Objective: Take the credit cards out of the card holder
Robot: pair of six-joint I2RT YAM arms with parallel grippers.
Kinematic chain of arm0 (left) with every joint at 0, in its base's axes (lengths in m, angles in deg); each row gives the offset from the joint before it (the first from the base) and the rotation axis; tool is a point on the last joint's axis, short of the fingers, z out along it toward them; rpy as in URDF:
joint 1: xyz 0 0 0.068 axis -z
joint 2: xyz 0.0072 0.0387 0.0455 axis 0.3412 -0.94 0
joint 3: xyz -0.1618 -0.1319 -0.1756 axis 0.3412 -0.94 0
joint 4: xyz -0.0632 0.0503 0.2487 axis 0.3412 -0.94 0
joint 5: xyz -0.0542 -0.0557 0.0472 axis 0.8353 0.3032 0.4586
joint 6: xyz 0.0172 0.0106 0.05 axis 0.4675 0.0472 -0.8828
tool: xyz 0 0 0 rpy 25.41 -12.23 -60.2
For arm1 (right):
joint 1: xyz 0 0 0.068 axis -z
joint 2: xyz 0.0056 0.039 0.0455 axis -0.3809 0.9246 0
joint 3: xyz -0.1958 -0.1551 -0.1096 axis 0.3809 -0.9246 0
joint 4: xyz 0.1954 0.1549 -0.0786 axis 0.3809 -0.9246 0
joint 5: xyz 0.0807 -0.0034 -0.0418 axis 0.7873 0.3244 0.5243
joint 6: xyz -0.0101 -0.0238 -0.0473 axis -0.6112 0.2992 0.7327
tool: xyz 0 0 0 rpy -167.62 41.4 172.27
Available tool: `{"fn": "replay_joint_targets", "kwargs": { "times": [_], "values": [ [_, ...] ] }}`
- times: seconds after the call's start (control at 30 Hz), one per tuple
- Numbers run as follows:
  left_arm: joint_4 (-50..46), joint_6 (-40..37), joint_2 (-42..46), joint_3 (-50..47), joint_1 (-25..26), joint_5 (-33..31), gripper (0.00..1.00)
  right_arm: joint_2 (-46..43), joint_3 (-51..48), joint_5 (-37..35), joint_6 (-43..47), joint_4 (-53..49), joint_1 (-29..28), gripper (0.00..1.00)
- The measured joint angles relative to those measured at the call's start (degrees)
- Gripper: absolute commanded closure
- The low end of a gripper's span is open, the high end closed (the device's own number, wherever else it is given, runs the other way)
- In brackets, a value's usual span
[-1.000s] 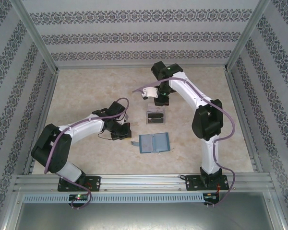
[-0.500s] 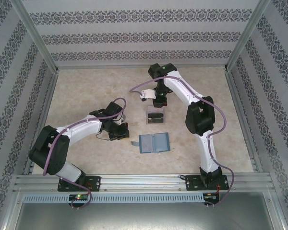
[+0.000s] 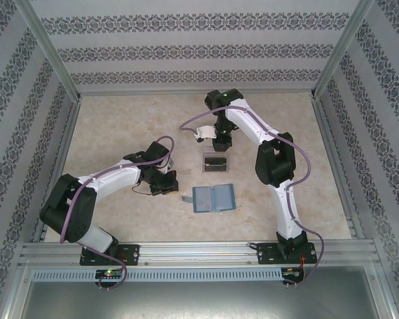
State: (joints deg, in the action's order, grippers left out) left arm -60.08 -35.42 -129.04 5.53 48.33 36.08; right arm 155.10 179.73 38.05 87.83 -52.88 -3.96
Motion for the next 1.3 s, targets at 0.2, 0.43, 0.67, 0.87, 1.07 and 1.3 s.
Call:
{"fn": "replay_joint_targets", "kwargs": {
  "times": [0.2,0.43,0.67,0.87,1.07,1.3],
  "values": [
    [0.7,0.0,0.0,0.0,0.0,0.4,0.96,-1.8,-2.1,-1.2,-0.9,3.2,0.0,0.81],
    [1.3,0.0,-0.3,0.3,0.0,1.2,0.96,-7.5,-9.8,-1.2,-2.5,8.8,-0.5,0.58],
    [1.3,0.0,-0.3,0.8,0.0,1.6,0.96,-8.2,-14.5,-1.2,-3.7,13.4,-1.3,0.4],
    [1.3,0.2,-0.3,0.8,0.0,1.6,0.96,-8.0,-14.7,-1.6,-3.7,16.0,-1.4,0.4],
    [1.3,0.2,-0.3,0.8,0.0,1.6,0.96,-6.4,-14.7,-2.3,-3.7,17.7,-1.4,0.39],
    [1.3,0.2,-0.3,0.8,0.0,1.6,0.96,-5.5,-14.0,-4.3,-4.6,19.6,-1.1,0.39]
  ]
}}
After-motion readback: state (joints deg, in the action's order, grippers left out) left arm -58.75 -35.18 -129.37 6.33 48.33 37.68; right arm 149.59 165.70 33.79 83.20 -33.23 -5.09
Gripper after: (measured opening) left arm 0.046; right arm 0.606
